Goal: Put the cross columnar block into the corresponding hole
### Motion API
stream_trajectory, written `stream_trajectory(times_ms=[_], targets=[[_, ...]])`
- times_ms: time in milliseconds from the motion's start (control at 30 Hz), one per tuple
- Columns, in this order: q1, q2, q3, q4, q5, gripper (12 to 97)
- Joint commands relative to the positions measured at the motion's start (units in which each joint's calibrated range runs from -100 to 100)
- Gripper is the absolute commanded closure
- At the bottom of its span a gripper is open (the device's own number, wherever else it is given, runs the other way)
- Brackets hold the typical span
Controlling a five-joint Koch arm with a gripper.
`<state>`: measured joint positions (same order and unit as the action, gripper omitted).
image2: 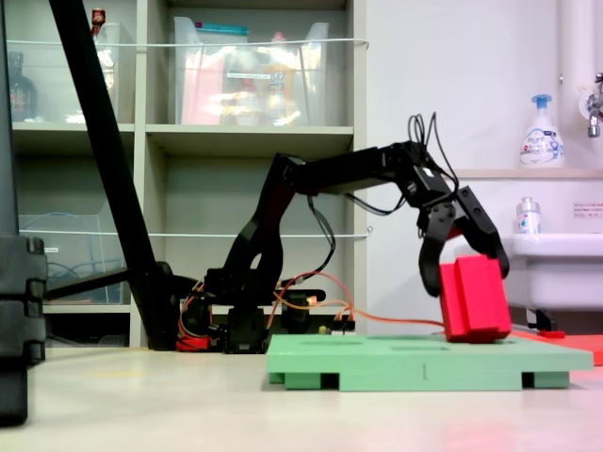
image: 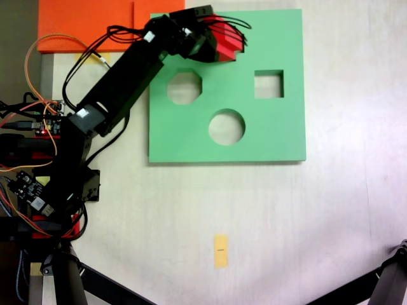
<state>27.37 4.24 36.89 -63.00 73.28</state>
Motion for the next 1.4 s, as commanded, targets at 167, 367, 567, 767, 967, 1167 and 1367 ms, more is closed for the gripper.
stream_trajectory(times_ms=[167,367,567,767,967,1167,1367], targets=[[0.29,3.3,3.78,1.61,-0.34,62.5],[0.29,8.47,3.98,3.34,-0.24,62.5],[0.05,14.47,6.88,4.69,-0.05,61.9],[-0.24,21.74,11.56,4.69,0.0,60.3],[-0.49,28.86,16.75,4.69,0.0,58.0],[-0.34,29.7,17.14,4.4,0.29,41.1],[-0.15,25.93,17.64,0.45,0.34,13.1]])
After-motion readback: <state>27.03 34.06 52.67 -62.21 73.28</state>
